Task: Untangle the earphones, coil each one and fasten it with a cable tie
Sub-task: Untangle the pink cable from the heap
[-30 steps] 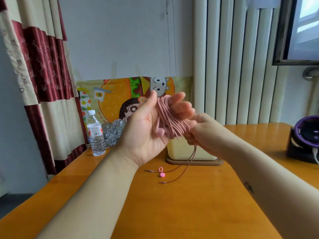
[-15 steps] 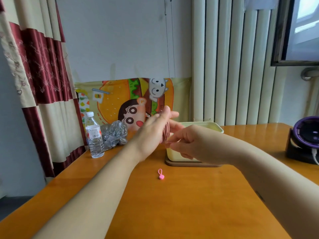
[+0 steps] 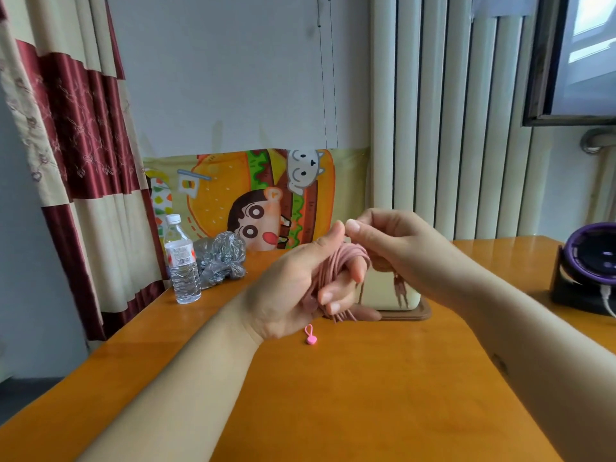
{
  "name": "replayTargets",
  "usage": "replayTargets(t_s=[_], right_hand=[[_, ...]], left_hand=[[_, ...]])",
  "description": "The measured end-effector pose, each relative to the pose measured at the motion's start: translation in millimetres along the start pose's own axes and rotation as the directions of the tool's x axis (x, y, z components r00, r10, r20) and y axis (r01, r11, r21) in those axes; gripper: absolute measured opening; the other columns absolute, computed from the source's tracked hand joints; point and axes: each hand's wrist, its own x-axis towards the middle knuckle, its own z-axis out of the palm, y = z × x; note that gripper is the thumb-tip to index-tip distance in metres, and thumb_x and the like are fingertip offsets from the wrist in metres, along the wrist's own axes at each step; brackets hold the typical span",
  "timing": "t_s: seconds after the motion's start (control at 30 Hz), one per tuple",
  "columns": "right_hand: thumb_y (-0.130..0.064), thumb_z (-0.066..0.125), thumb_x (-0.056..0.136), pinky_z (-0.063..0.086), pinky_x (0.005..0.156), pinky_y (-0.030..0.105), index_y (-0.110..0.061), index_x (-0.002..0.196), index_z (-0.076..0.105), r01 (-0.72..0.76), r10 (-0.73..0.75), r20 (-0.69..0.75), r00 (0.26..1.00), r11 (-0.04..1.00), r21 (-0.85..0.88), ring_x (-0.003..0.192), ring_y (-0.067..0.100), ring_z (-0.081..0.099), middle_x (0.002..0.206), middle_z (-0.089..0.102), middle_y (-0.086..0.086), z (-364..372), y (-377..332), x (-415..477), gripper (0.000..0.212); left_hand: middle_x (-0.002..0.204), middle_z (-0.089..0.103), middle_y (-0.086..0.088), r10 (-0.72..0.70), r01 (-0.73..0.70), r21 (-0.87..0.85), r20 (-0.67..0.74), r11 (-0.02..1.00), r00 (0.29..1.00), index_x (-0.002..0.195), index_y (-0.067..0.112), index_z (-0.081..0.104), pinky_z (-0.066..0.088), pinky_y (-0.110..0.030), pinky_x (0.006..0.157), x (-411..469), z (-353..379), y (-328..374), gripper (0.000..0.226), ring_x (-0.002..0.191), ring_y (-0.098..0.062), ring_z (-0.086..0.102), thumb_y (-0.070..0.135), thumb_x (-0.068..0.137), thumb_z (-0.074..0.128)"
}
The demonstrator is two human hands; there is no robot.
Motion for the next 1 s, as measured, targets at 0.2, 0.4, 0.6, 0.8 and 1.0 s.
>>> replayTargets(t_s=[0.2, 0.4, 0.6, 0.8, 1.0], right_hand=[[-0.055, 0.046, 0.091, 0.04, 0.063, 0.053, -0.02, 0.082, 0.072, -0.059, 0.069, -0.015, 0.998, 0.933, 0.355, 0.078, 0.033, 0.046, 0.082, 0.054, 0.031, 33.2, 25.7, -8.6, 0.044], [-0.062, 0.046, 0.082, 0.037, 0.076, 0.051, -0.014, 0.103, 0.067, -0.047, 0.066, -0.04, 0.997, 0.929, 0.368, 0.083, 0.029, 0.049, 0.096, 0.057, 0.035, 42.5, 33.4, -14.0, 0.057], [-0.052, 0.04, 0.09, 0.041, 0.096, 0.061, -0.004, 0.107, 0.064, -0.065, 0.064, 0.01, 0.998, 0.984, 0.166, 0.104, 0.043, 0.056, 0.111, 0.058, 0.03, 40.5, 29.5, -17.9, 0.056], [-0.03, 0.041, 0.099, 0.042, 0.08, 0.043, 0.003, 0.087, 0.057, -0.006, 0.033, 0.065, 0.997, 0.927, -0.375, 0.079, 0.024, 0.047, 0.087, 0.05, 0.013, 20.2, 16.8, -13.0, 0.038], [-0.026, 0.042, 0.099, 0.045, 0.072, 0.047, 0.001, 0.089, 0.059, -0.055, 0.091, 0.058, 0.994, 0.891, -0.451, 0.078, 0.035, 0.056, 0.086, 0.062, 0.023, 15.5, 25.5, -13.0, 0.033]], left_hand=[[0.043, 0.042, 0.008, 0.104, -0.08, -0.326, 0.056, 0.942, 0.993, 0.073, 0.01, 0.061, 0.056, -0.039, 0.075, 2.1, -6.6, -5.1, 0.042, 0.044, -0.006, 0.042, 0.041, 0.092, 0.039], [0.042, 0.041, 0.006, 0.13, -0.114, -0.424, 0.01, 0.899, 0.991, 0.075, 0.008, 0.062, 0.057, -0.035, 0.072, 0.5, -14.4, -11.2, 0.044, 0.042, -0.006, 0.044, 0.04, 0.094, 0.038], [0.045, 0.032, 0.004, 0.133, -0.088, -0.507, 0.053, 0.858, 0.99, 0.08, 0.007, 0.062, 0.057, -0.035, 0.077, 0.3, -18.3, -15.7, 0.042, 0.045, -0.007, 0.047, 0.04, 0.095, 0.041], [0.041, 0.037, 0.008, 0.069, -0.076, -0.446, -0.031, 0.892, 0.997, 0.072, 0.011, 0.063, 0.055, -0.028, 0.069, 0.5, -15.9, -20.2, 0.044, 0.041, -0.005, 0.043, 0.043, 0.092, 0.04], [0.05, 0.042, 0.007, 0.009, -0.048, -0.212, -0.178, 0.976, 0.984, 0.069, 0.017, 0.064, 0.044, -0.02, 0.062, -1.5, -14.0, -25.2, 0.031, 0.05, -0.007, 0.048, 0.046, 0.081, 0.064]])
